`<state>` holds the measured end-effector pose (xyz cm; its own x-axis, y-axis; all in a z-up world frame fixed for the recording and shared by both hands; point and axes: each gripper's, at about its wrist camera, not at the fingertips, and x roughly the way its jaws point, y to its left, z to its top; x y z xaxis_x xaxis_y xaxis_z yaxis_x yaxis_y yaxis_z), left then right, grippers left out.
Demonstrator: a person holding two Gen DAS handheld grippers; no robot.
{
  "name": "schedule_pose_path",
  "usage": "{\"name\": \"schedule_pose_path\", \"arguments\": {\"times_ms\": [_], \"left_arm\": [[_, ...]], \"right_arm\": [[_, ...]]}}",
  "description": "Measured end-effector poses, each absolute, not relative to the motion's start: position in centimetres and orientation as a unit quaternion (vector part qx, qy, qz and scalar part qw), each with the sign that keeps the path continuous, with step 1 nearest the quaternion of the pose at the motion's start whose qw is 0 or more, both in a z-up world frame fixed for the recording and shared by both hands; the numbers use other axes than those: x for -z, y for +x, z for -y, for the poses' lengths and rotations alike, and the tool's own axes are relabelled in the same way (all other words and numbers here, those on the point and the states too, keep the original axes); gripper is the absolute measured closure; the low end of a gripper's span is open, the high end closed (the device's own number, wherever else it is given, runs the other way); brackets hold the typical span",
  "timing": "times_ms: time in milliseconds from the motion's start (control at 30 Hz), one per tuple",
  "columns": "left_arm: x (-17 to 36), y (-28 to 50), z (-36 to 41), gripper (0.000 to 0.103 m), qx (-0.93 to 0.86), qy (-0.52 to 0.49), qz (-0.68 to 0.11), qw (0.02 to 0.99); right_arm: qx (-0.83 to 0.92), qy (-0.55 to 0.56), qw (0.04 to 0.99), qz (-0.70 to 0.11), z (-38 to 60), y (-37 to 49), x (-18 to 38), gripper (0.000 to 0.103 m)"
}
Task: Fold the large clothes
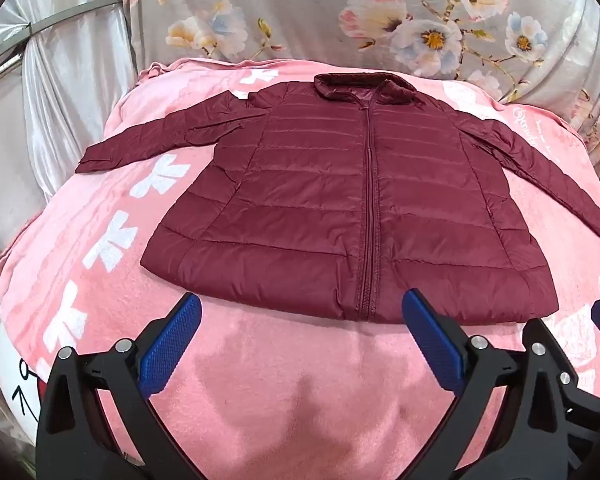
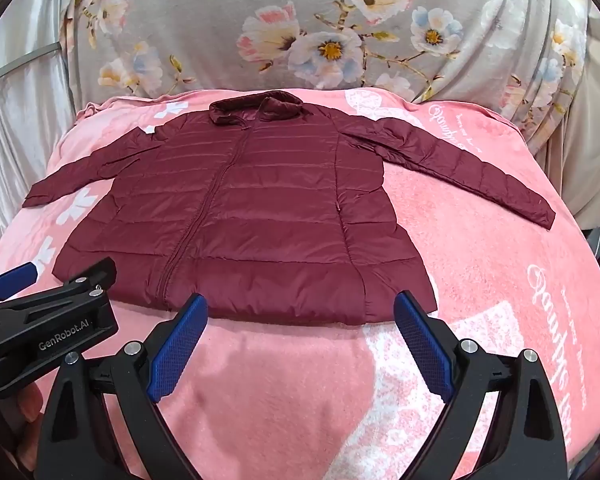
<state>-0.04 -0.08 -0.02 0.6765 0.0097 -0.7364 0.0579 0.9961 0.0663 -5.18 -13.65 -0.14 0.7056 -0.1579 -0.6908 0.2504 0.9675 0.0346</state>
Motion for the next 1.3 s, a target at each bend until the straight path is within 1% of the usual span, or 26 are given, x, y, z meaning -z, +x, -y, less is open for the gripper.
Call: {"name": "schedule_pose_path", "arguments": {"times_ms": [700,1300], "left_arm": [[0.78,0.26,-0.02,0.005,0.007,0.046,-0.404,0.913],[0.39,-0.11,-0.25,0.005,0.003,0.047,-0.405,0.913]], "right_arm": [[0.113,0.072,0.92,-0.369,13.85,-5.01,0.51,0.011],[0.113,0.073,0.92,-0.368,13.93,-5.08,0.54,0.011]]}}
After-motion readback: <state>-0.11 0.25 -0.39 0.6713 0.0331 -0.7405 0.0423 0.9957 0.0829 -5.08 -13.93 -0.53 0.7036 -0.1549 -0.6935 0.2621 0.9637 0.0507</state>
